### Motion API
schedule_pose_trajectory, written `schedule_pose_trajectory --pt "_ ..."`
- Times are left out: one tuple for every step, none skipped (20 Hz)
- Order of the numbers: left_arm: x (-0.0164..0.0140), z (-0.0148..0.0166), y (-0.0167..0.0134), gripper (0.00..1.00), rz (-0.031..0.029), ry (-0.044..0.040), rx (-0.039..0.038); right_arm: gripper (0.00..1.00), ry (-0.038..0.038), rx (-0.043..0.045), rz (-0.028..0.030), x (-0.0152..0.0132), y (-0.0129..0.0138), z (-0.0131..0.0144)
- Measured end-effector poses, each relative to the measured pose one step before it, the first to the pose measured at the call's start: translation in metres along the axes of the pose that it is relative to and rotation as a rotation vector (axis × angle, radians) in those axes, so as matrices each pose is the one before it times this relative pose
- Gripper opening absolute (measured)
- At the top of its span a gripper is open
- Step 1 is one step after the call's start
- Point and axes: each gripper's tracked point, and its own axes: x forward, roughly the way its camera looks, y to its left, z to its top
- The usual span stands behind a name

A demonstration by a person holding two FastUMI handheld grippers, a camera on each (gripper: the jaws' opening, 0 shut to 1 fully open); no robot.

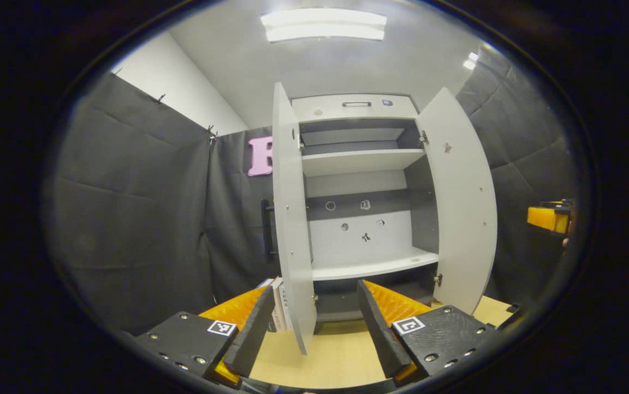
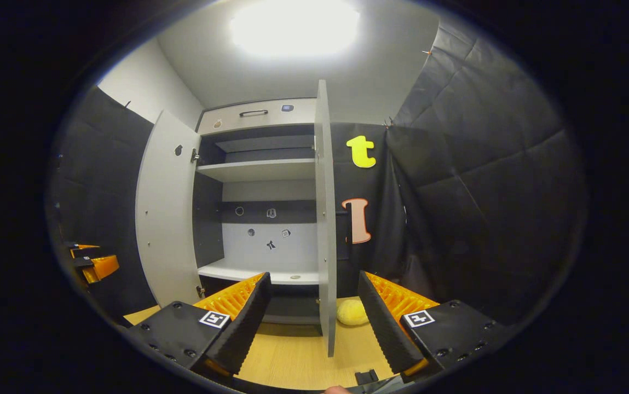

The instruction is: Open the right door of the double-door shoe cabinet with the right hand, and open the left door with the left hand.

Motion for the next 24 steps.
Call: schedule_pose_trajectory --pt "-0.00113 0.00254 0.00084 0.89 0.00745 -0.01042 -0.00881 0.99 0.00074 0.00112 -0.00112 -0.00018 -0.00022 -0.0003" --pt "-0.00013 0.00174 0.0009 0.89 0.00811 -0.01005 -0.00789 0.99 -0.00049 -0.00041 -0.00097 0.00037 -0.00017 0.00056" --pt "-0.00064 0.00294 0.00217 0.89 0.01005 -0.00808 -0.00618 0.96 -0.00196 -0.00076 -0.00256 0.00022 -0.00088 0.00022" --pt "-0.00059 0.00125 0.0022 0.89 0.01045 -0.00448 -0.00529 0.99 -0.00095 -0.00026 0.002 0.00051 0.00047 0.00054" --pt "-0.00058 0.00095 0.00176 0.88 0.0087 -0.00181 -0.00512 0.99 -0.00256 0.00019 0.00149 0.00023 0.00028 0.00027" --pt "-0.00061 0.00054 0.00122 0.89 0.00785 -0.00098 -0.00401 0.99 -0.00376 -0.00087 0.0014 0.00065 0.00051 0.00104" --pt "-0.00015 0.00056 0.00085 0.89 0.00421 -0.00027 -0.00153 0.99 -0.00378 -0.0016 0.00195 0.00055 -0.00011 0.00035" --pt "-0.00093 -0.00106 0.00106 0.89 0.00409 0.00037 -0.00011 0.99 -0.00258 -0.00257 0.00435 0.00049 0.00068 0.00036" --pt "-0.00047 0.00054 0.00096 0.89 0.00251 0.00101 0.00304 0.99 -0.00126 -0.00335 0.00464 0.00032 0.00031 0.00028" --pt "-0.00002 -0.00069 0.00059 0.88 0.00283 0.00293 0.00714 0.99 0.00137 -0.00381 0.00533 0.00018 0.00066 -0.00022" --pt "0.00073 -0.00016 0.00016 0.89 0.00355 0.00151 0.00743 0.99 0.00215 -0.00256 0.00525 -0.00046 0.00064 -0.0003" --pt "0.00021 -0.00132 0.00039 0.89 0.00317 0.00137 0.00476 0.99 0.00054 -0.00084 0.0052 -0.00077 0.00045 -0.00011" --pt "-0.00043 0.00093 0.00065 0.89 0.00336 -0.00346 0.00293 0.99 0.00091 -0.00182 0.00321 0.00058 0.00065 -0.00017" --pt "0.00025 0.00005 -0.00025 0.88 -0.00014 -0.00364 0.00216 0.99 0.00112 -0.00258 0.00134 -0.00029 -0.00004 -0.00017" --pt "-0.00012 0.00015 0.00028 0.89 0.0 -0.00086 0.00317 0.99 -0.00032 -0.00266 -0.00025 -0.00023 -0.00043 -0.00021" --pt "-0.00026 -0.00005 0.00024 0.89 0.00113 -0.00021 0.0031 0.99 0.0008 -0.0017 -0.00095 0.00011 -0.00051 0.00008" --pt "-0.00028 -0.00051 -0.0001 0.89 0.00113 0.00315 0.0014 0.99 0.00142 -0.0012 -0.00048 -0.00014 0.00022 -0.00053" --pt "-0.0001 -0.00039 0.00019 0.88 0.00199 0.00356 -0.00051 0.99 0.00008 -0.00007 -0.00181 0.00002 -0.00065 0.00029" --pt "-0.00004 0.00005 0.00022 0.89 0.00233 0.00143 -0.00138 0.99 -0.00011 0.00133 -0.001 0.00022 0.00028 -0.00009" --pt "0.0 -0.00002 0.00026 0.89 0.00274 0.00161 -0.00214 0.99 0.00182 0.00156 -0.00114 0.00031 0.0001 -0.00007" --pt "-0.00037 0.00047 -0.00024 0.89 -0.00065 0.00165 -0.00133 0.99 0.00118 0.00016 -0.00283 -0.00046 -0.00063 -0.00028" --pt "0.00006 -0.00018 0.0006 0.89 0.00201 0.00133 0.00124 0.99 0.00035 -0.00137 -0.00365 -0.00042 -0.00086 0.00018" --pt "-0.00001 0.00037 0.00032 0.89 0.00291 0.00044 0.0024 0.99 -0.0012 -0.00138 -0.00272 -0.00035 -0.00083 -0.00014" --pt "0.00009 -0.00036 -0.00015 0.89 0.00119 -0.00151 0.00199 0.99 -0.00242 -0.00201 -0.00161 0.0004 -0.00028 0.00056"
